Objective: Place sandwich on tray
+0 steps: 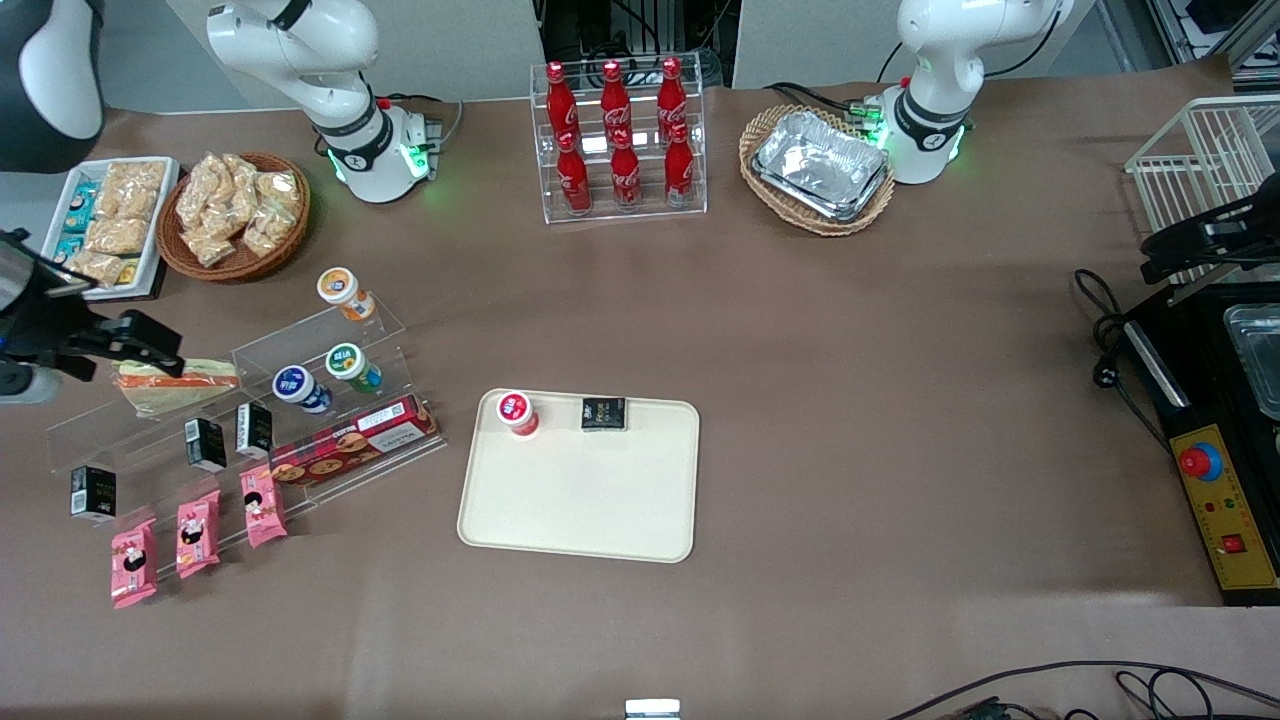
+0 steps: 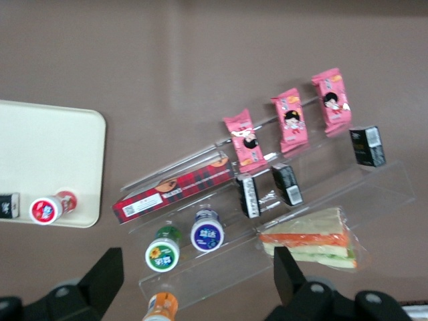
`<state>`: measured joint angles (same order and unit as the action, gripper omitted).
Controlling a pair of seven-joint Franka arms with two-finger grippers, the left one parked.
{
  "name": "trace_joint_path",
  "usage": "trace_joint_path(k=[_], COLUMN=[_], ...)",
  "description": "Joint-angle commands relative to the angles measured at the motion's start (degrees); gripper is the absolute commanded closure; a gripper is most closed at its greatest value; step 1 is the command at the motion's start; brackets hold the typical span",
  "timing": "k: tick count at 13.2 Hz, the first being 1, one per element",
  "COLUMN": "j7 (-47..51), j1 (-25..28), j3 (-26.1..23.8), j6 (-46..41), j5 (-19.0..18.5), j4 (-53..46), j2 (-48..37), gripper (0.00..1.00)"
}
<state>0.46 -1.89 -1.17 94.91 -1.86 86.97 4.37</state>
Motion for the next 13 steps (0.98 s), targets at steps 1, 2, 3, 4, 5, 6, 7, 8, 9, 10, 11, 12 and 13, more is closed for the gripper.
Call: trace_joint_path(k=[1,2,3,4,5,6,7,8,9,10,11,12,13], j7=[7.8,12.3,17.9,24.2,29.6,33.9,36.3,37.3,37.7,37.7,37.7,37.7,37.7], j1=[0.0,0.0,0.0,0.2,0.1,0.1,0.1,0.2,0.3,0.4,0.7,0.7,0.7], j3=[4.8,5.7,6.1,6.2,6.3,6.9,8.1,9.7,12.0,14.4,15.9,16.8,17.9], j6=[-2.5,-4.5,-5.5,-6.5,-8.1,-9.6,-9.9,-10.1,-10.4,-10.5,-10.1,-9.7,-9.0], j5=[0.3,0.3,0.3,0.2,0.3,0.3,0.5,1.6,3.1,4.3,4.5,4.5,4.5], j4=[-0.4,-0.4,-0.5,-0.4,-0.4,-0.4,-0.4,-0.1,0.2,0.4,0.9,1.6,2.5], j2=[-0.8,-1.1,-1.4,-2.2,-2.3,-2.3,-2.8,-3.1,-3.1,-3.0,-3.0,-3.0,-2.8], gripper=[0.00,0.00,0.00,0.00,0.00,0.00,0.00,0.00,0.00,0.00,0.00,0.00,0.00])
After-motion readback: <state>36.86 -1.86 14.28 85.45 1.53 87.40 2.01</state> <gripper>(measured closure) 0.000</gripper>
